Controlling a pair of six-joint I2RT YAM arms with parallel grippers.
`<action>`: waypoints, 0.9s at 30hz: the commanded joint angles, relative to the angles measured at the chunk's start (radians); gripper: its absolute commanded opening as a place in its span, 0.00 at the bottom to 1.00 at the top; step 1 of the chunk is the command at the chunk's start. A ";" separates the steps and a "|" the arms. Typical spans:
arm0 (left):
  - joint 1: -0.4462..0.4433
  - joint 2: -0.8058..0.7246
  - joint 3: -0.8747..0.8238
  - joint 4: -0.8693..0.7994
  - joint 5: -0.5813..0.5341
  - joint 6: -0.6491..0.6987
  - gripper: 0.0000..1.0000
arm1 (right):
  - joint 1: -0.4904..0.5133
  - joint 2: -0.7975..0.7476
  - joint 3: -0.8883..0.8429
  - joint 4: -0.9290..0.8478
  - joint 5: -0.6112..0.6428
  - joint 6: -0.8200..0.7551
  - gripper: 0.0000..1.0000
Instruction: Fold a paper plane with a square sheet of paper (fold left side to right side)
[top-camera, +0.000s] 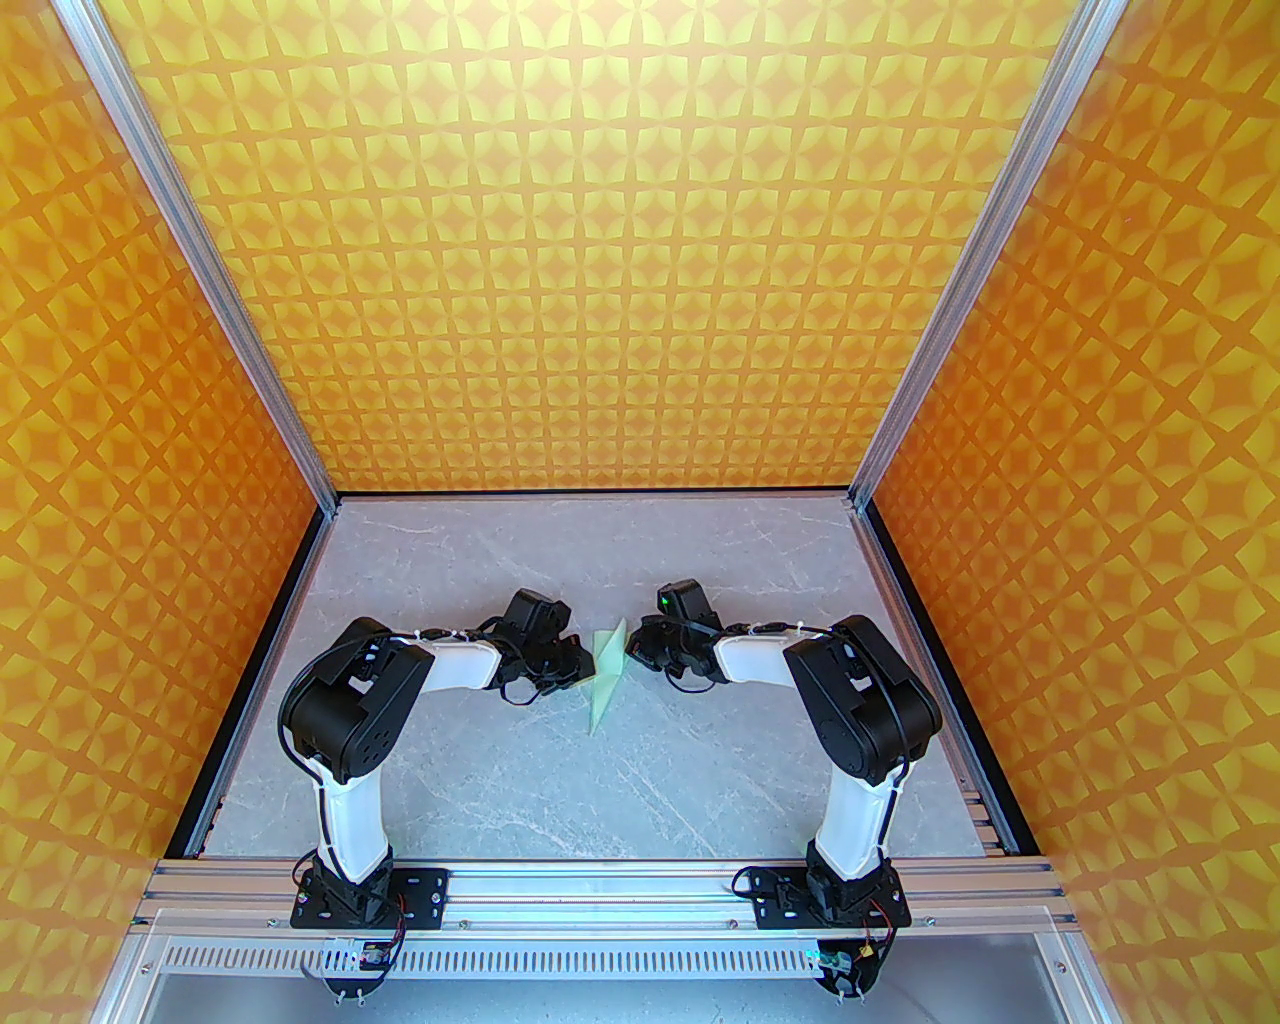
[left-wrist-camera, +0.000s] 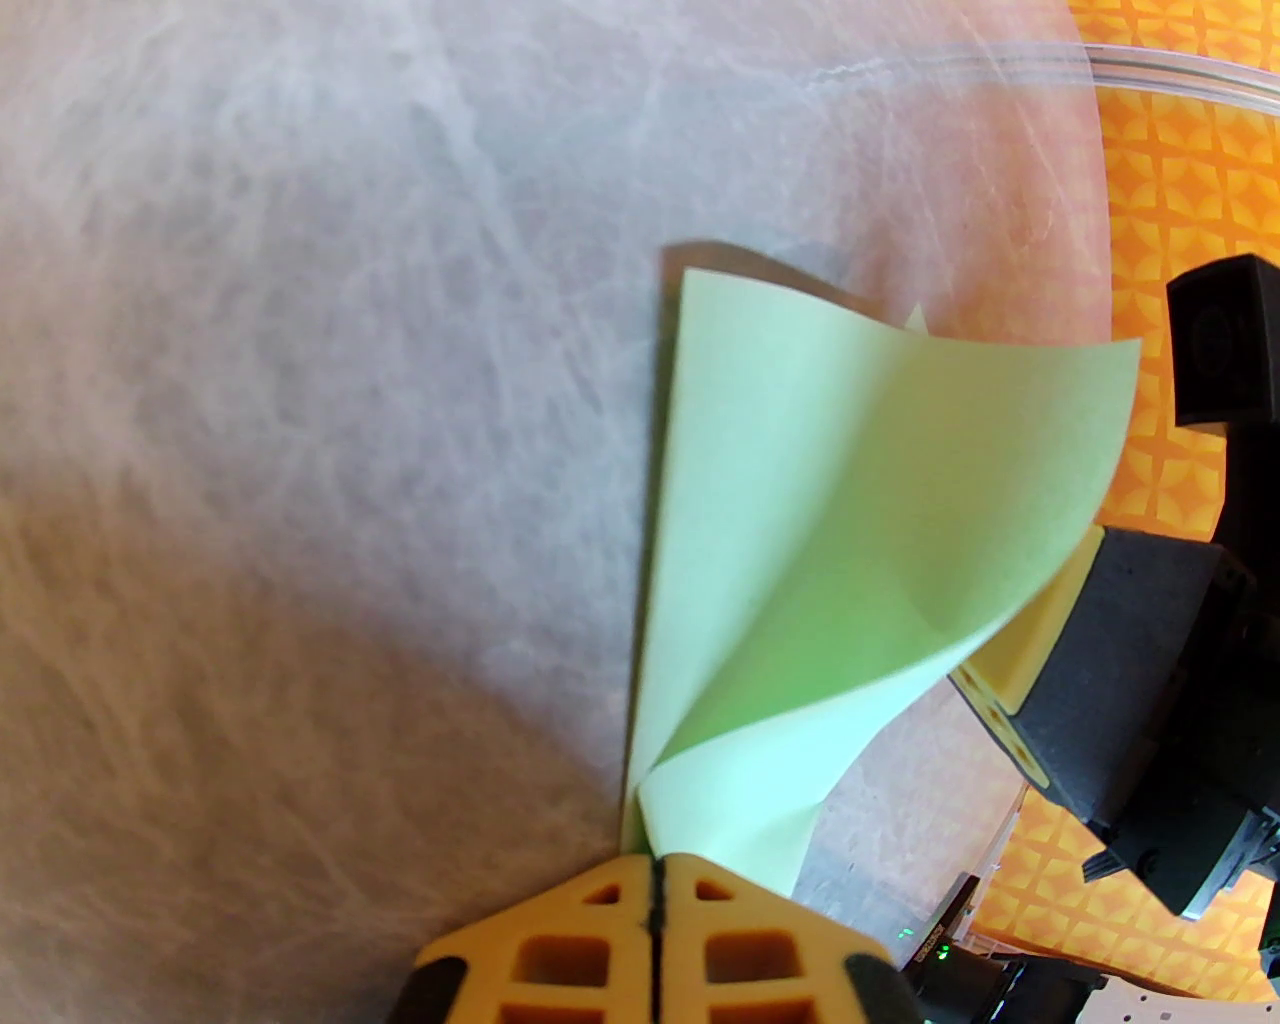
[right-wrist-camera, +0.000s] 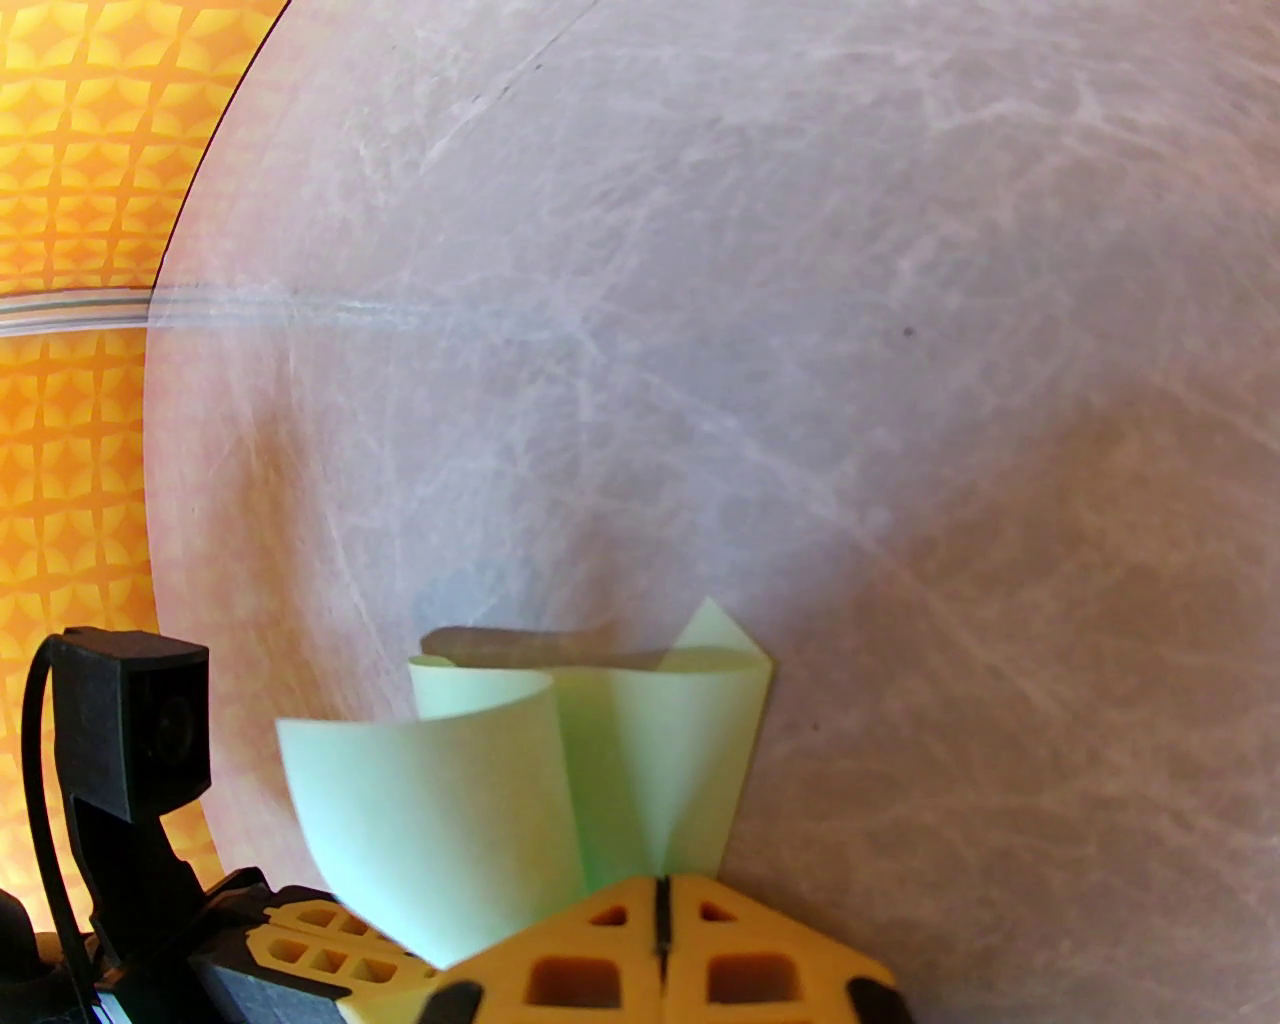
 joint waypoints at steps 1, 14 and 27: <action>-0.010 0.007 0.029 -0.050 -0.008 0.041 0.08 | -0.001 0.030 0.014 -0.059 -0.021 -0.034 0.02; -0.005 0.016 0.050 -0.065 -0.026 0.050 0.09 | -0.001 0.040 0.015 -0.053 -0.029 -0.034 0.02; -0.003 0.035 0.045 -0.059 -0.026 0.047 0.09 | 0.000 0.037 0.020 -0.054 -0.030 -0.036 0.04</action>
